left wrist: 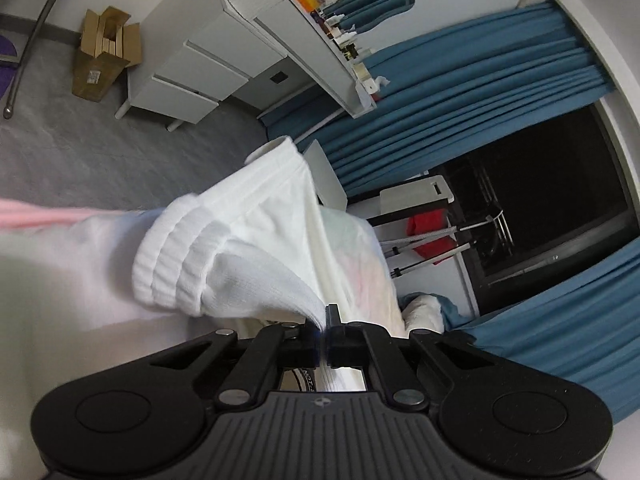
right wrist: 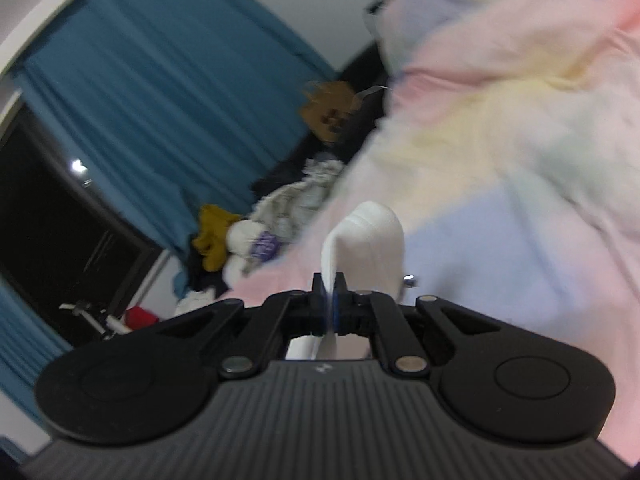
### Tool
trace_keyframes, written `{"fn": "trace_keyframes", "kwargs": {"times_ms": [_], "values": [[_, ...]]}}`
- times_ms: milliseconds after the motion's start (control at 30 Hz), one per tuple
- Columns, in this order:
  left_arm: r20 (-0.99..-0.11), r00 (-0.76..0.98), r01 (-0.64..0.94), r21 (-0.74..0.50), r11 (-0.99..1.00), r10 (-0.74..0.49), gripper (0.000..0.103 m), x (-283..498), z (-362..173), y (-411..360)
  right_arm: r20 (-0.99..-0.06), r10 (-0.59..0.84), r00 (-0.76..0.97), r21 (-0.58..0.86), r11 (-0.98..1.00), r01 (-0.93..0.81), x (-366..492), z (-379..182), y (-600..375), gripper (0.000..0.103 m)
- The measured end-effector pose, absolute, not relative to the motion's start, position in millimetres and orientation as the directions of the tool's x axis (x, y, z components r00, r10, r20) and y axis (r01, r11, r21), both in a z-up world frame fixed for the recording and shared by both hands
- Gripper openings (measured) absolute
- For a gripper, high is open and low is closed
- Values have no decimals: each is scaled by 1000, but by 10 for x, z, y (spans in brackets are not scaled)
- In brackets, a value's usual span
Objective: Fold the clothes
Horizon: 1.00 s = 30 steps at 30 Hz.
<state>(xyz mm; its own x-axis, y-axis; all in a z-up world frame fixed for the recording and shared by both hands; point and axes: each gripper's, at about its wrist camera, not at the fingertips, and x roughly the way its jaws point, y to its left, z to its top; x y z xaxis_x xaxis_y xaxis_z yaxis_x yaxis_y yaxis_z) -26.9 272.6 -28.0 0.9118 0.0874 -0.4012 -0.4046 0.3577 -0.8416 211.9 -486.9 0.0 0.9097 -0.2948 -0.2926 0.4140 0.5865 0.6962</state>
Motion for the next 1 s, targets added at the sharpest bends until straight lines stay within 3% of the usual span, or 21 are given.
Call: {"fn": "trace_keyframes", "kwargs": {"times_ms": [167, 300, 567, 733, 800, 900, 1000], "values": [[-432, 898, -431, -822, 372, 87, 2, 439, -41, 3044, -259, -277, 925, 622, 685, 379, 3074, 418, -4567, 5], [-504, 858, -501, -777, 382, 100, 2, 1227, -65, 3307, -287, -272, 918, 522, 759, 388, 4081, 436, -4314, 5], [-677, 716, -670, -595, 444, 173, 4, 2563, -551, 3525, -397, -212, 893, 311, 884, 349, 5595, -237, -3845, 6], [-686, 702, -667, -538, 515, 192, 9, 2785, -624, 3474, -404, -141, 904, 343, 892, 293, 5688, -415, -3898, 14], [-660, 729, -638, -559, 530, 181, 17, 2689, -610, 3448, -393, -98, 914, 400, 877, 266, 5638, -372, -3980, 24], [-613, 771, -591, -588, 552, 171, 44, 2468, -539, 3355, -342, -65, 938, 448, 866, 223, 5334, -220, -4044, 43], [-545, 819, -542, -630, 556, 180, 56, 2217, -427, 3195, -298, -42, 954, 494, 848, 192, 4974, -51, -4086, 48]]}}
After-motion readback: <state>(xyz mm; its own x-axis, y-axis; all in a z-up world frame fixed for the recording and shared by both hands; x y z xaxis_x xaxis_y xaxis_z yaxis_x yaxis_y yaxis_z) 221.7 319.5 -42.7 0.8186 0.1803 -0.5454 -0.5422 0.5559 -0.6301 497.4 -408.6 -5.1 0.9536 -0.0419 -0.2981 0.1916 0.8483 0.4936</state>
